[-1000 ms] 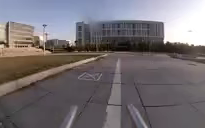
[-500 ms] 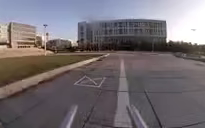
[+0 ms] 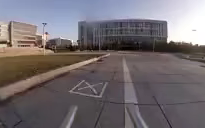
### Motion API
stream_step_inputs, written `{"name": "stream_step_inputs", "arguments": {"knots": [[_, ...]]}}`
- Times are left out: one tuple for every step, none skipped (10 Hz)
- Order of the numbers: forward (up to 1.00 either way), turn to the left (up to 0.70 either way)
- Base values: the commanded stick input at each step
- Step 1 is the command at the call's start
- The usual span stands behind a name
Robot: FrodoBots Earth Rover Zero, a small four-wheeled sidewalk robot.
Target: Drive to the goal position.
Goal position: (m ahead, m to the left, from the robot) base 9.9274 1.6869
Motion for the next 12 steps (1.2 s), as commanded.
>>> {"name": "stream_step_inputs", "arguments": {"knots": [[0.7,0.0],[0.7,0.0],[0.7,0.0],[0.7,-0.09],[0.7,-0.14],[0.7,-0.14],[0.7,-0.14],[0.7,-0.14],[0.7,-0.14],[0.7,-0.14],[0.7,-0.14],[0.7,-0.14]]}}
